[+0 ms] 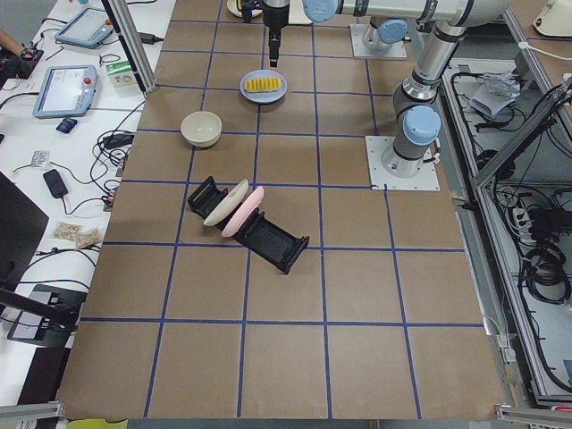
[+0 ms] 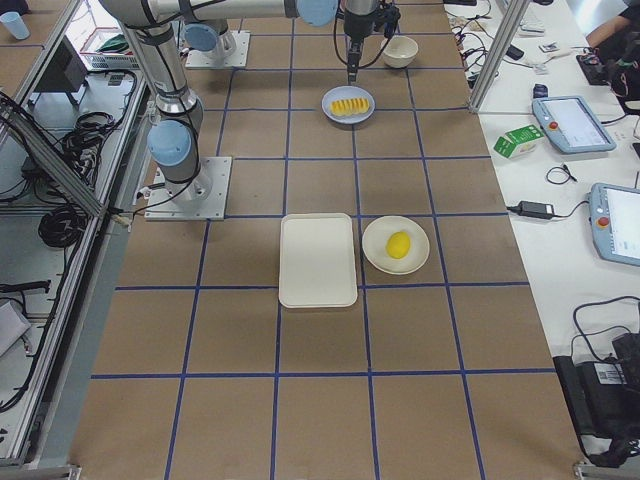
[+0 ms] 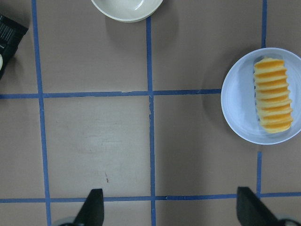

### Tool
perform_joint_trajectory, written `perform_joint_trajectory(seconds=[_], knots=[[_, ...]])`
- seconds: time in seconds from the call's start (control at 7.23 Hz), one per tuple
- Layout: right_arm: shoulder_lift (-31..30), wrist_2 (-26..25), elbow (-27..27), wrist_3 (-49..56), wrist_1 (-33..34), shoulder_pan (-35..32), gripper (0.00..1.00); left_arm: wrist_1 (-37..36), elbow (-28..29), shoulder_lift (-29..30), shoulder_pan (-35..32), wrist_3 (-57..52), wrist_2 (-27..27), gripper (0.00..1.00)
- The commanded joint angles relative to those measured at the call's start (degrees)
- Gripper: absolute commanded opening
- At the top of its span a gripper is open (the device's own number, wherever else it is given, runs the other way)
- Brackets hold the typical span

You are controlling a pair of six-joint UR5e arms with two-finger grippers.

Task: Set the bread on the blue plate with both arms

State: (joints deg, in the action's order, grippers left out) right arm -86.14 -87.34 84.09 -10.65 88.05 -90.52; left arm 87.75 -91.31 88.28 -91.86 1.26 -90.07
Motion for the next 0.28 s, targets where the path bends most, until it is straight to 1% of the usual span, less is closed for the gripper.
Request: perform_joint_trajectory(seconds=[0.0,0.14], knots=[[-0.34,-0.37,0.46,0.10,-0.25,-0.10,1.00,0.05,0.00,-0.47,0.01,-0.03,-0.46,1.00],[-0.34,-0.46,0.72,0.01,-0.25,-0.10,1.00,0.05,-0.18,-0.56,0.01,-0.03,-0.54,1.00]])
